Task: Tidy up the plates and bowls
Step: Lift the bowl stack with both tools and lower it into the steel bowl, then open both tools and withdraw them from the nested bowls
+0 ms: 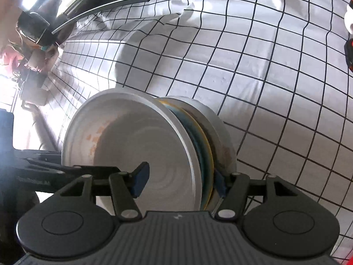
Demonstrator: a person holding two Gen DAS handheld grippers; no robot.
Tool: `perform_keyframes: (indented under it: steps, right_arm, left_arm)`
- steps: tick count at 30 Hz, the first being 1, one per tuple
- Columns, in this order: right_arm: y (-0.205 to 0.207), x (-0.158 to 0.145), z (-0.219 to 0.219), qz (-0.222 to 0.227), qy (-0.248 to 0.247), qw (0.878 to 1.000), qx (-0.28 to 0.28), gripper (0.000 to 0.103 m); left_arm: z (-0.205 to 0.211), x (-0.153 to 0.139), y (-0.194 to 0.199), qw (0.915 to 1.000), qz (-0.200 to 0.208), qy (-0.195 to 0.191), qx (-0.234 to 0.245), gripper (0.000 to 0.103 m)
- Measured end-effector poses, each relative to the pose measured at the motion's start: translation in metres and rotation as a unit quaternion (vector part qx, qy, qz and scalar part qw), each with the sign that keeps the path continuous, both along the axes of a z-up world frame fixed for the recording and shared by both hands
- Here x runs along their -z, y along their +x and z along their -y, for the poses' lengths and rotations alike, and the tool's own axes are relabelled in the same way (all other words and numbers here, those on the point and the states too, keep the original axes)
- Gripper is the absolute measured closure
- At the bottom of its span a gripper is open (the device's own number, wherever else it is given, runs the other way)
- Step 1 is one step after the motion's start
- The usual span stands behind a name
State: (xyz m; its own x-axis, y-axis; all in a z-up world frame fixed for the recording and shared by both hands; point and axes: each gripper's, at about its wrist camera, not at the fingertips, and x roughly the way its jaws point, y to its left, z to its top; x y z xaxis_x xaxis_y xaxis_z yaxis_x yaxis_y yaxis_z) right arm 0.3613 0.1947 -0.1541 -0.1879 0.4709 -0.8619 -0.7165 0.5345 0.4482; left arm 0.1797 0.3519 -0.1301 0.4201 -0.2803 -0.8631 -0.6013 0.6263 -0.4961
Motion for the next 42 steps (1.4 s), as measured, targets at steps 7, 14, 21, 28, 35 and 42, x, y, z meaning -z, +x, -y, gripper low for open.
perform_keyframes:
  steps: [7,14,21,28,35,42]
  right_arm:
    - [-0.011,-0.029,0.006,0.05,0.04,0.998,-0.022,0.043]
    - [-0.01,-0.037,0.014,0.036,0.07,0.997,-0.003,0.044]
    - [-0.009,-0.043,0.011,0.05,0.089,0.995,0.003,0.044]
    - [-0.016,-0.05,0.019,0.064,0.106,0.992,-0.004,0.044]
    - [-0.021,-0.053,0.023,0.071,0.107,0.992,-0.008,0.044]
    - [-0.021,-0.051,0.023,0.076,0.107,0.991,-0.002,0.044]
  left_arm:
    - [-0.007,-0.028,-0.004,0.9993,0.034,0.014,-0.004,0.053]
    - [-0.008,-0.034,-0.003,0.999,0.035,0.014,-0.021,0.059]
    - [-0.012,-0.032,0.003,0.9982,0.032,0.019,-0.048,0.06]
    - [-0.008,-0.038,-0.008,0.9975,0.037,0.017,-0.057,0.064]
    - [-0.006,-0.039,-0.01,0.9974,0.038,0.017,-0.058,0.064]
    - [-0.008,-0.042,-0.011,0.9968,0.048,0.03,-0.056,0.064]
